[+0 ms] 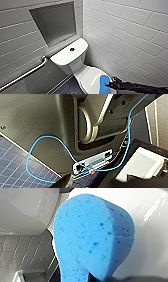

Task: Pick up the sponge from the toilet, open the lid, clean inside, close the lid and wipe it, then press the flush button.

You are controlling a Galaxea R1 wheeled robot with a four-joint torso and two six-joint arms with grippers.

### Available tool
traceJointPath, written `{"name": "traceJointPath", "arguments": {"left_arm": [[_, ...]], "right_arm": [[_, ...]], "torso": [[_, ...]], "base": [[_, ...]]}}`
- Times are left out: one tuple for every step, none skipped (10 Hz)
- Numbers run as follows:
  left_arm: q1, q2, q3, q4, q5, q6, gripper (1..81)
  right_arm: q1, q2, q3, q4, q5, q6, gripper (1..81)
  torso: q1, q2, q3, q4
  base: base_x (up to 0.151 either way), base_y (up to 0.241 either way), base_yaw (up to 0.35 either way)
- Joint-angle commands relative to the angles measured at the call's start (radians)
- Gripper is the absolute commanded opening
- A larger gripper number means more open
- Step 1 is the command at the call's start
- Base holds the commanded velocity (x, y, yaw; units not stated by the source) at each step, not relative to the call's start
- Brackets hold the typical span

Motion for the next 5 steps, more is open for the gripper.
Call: {"name": "traceJointPath", "arguments": {"left_arm": [[0.018, -0.006, 0.016, -0.007, 0.086, 0.000, 81.1], [0.020, -0.005, 0.016, -0.008, 0.086, 0.000, 81.1], [0.021, -0.005, 0.016, -0.010, 0.086, -0.001, 81.1], [0.024, -0.005, 0.016, -0.010, 0.086, -0.001, 81.1], [0.026, -0.005, 0.013, -0.011, 0.086, -0.001, 81.1]], "right_arm": [[0.142, 0.023, -0.056, 0.099, -0.004, 0.051, 1.0], [0.148, 0.062, -0.103, 0.103, 0.030, 0.091, 1.0], [0.165, 0.103, -0.156, 0.103, 0.029, 0.096, 1.0], [0.172, 0.135, -0.209, 0.107, 0.027, 0.099, 1.0], [0.177, 0.161, -0.261, 0.107, 0.029, 0.117, 1.0]], "torso": [[0.000, 0.000, 0.001, 0.000], [0.001, -0.001, -0.005, 0.000], [0.001, -0.001, -0.011, 0.000], [0.002, -0.001, -0.010, 0.000], [0.002, -0.001, -0.010, 0.000]], "base": [[0.000, 0.000, 0.000], [0.000, 0.000, 0.000], [0.000, 0.000, 0.000], [0.000, 0.000, 0.000], [0.000, 0.000, 0.000]]}}
